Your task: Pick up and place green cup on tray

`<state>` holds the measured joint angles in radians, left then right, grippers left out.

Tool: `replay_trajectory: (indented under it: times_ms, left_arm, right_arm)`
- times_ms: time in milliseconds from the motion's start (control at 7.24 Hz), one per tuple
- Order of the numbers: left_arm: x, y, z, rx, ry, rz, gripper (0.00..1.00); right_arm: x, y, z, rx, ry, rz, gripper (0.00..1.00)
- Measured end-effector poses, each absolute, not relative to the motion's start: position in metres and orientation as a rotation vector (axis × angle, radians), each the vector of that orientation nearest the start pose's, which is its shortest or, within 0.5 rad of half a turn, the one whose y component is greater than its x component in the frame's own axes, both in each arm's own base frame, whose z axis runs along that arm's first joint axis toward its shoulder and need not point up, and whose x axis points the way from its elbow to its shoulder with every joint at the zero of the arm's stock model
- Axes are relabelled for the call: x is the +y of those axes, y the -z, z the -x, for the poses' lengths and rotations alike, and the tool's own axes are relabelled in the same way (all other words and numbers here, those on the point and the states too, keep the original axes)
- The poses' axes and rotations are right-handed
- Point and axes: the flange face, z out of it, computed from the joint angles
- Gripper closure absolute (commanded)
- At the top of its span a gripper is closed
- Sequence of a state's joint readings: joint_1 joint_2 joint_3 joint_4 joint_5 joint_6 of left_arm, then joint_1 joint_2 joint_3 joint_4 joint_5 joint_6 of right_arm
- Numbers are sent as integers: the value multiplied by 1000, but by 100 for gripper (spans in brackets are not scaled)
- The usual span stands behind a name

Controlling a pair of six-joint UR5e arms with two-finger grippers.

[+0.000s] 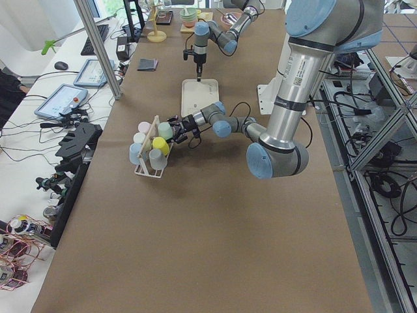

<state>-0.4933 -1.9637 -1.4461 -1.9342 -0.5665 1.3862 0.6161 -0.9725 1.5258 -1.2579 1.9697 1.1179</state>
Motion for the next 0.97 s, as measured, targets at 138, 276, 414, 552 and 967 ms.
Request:
replay_trajectory:
  times_ms: [138,276,414,552,967]
  left_arm:
    - [-507,-433,-467,-1247,-1847,-487,1]
    - [-512,-432,-462,-1254,-1851,-473,1]
    - [-515,-431,-458,-1263,-1858,-462,1]
    - [-516,-430,-456,-1273,-1861,-457,1]
    - [-518,-432,-456,-1285,-1863,-449,2]
  right_arm:
    - [-485,-296,524,-918,22,-110,100]
    - [-483,-300,525,-911,21,-110,100]
    - [-482,-302,527,-906,21,-110,100]
    - [-482,-303,528,-903,21,-109,100]
    - [-482,-306,529,-898,20,-107,100]
